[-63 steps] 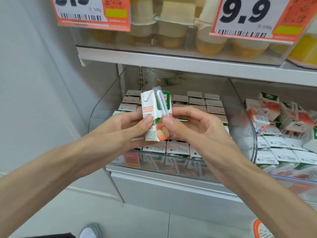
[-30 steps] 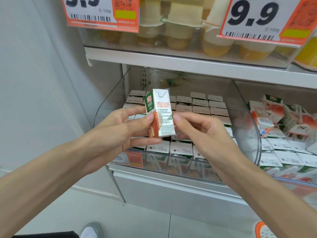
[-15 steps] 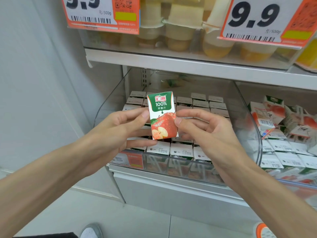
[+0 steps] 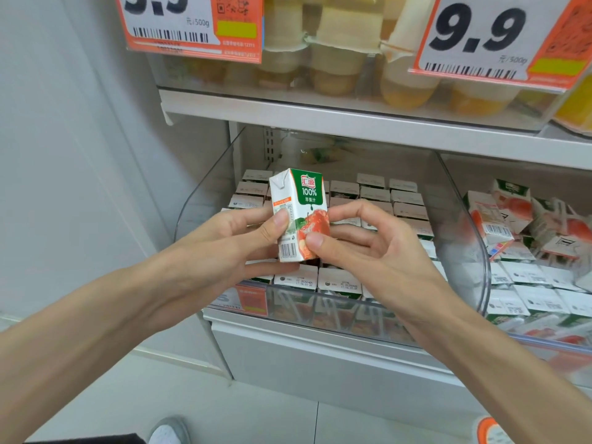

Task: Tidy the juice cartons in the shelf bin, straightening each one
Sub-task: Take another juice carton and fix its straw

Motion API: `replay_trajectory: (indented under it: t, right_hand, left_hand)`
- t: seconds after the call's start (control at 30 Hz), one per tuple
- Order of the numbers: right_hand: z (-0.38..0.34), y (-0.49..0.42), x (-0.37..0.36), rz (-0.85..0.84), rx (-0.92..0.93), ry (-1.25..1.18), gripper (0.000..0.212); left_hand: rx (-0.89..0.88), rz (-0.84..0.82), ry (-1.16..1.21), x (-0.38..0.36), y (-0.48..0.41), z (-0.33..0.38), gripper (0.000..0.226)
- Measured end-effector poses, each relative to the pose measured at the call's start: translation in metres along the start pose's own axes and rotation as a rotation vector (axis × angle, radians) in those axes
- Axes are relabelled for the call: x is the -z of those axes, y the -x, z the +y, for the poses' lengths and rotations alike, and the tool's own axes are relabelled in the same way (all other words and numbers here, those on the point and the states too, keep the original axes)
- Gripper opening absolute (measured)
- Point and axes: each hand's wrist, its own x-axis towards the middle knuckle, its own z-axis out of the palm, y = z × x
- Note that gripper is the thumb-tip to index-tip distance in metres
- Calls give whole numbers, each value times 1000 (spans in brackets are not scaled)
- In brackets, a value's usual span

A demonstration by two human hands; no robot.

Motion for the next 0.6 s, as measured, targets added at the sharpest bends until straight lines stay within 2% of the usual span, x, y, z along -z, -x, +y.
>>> replay_trajectory:
  t: [0.13, 0.23, 0.33, 0.4, 0.6]
  right_hand:
    - [0, -3, 1, 59, 11, 97, 19]
    - [0, -3, -1, 60, 2, 120, 24]
    - [-1, -1, -2, 48, 2, 91, 46]
    - [-2, -1, -1, 30, -4, 94, 53]
    - [0, -1, 3, 36, 36, 29, 42]
  left_hand:
    - [17, 49, 70, 0, 1, 2, 39]
    - [32, 88, 63, 0, 1, 2, 41]
    - [35, 125, -24, -2, 1, 1, 45]
    - [36, 136, -67, -2, 1, 0, 46]
    - [11, 132, -42, 1, 0, 0, 44]
